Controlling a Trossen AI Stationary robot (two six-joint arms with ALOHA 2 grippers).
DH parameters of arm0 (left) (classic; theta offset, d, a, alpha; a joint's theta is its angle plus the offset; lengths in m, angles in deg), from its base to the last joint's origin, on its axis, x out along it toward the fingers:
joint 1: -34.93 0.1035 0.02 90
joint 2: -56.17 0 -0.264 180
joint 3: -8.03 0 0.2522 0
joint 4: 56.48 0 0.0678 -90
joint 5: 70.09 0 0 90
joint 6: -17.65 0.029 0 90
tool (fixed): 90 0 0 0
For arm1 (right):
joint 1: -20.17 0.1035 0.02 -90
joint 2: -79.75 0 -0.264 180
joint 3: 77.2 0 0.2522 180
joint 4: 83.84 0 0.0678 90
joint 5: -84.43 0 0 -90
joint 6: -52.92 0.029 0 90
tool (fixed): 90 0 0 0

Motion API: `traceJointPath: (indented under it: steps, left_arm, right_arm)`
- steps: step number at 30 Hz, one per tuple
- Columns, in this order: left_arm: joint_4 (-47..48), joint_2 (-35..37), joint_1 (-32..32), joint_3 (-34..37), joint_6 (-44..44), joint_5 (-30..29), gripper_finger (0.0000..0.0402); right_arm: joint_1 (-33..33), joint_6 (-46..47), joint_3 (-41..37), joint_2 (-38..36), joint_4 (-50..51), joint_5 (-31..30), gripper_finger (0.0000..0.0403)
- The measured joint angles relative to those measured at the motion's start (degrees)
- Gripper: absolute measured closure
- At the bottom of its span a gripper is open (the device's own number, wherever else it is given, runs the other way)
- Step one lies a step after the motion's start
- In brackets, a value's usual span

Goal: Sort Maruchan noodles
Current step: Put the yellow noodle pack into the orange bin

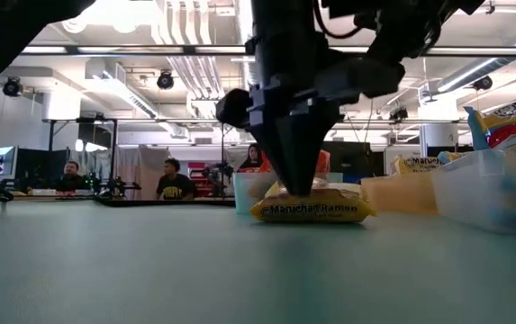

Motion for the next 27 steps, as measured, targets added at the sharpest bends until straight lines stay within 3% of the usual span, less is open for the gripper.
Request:
traceJointPath:
  steps: [5, 10, 14, 27]
  left_arm:
    - [-0.6, 0.2, -0.1, -0.2, -10.3, -1.3, 0.0365]
    - [-3.4, 0.9, -2.3, -0.2, -23.7, -9.0, 0.0365]
    - [-3.0, 1.1, -3.4, -0.2, -31.3, -9.9, 0.0365]
    - [1.9, 2.6, -2.5, -0.2, -33.7, -10.1, 0.0365]
  right_arm:
    - [0.0, 5.4, -1.4, 0.2, -1.3, -0.1, 0.0211]
    - [0.0, 6.9, -4.8, 0.3, -3.1, -0.6, 0.0211]
    - [0.0, 8.2, -6.8, 0.3, -3.1, -1.7, 0.0211]
    - [0.0, 6.0, -7.8, 0.3, 0.6, -1.6, 0.0211]
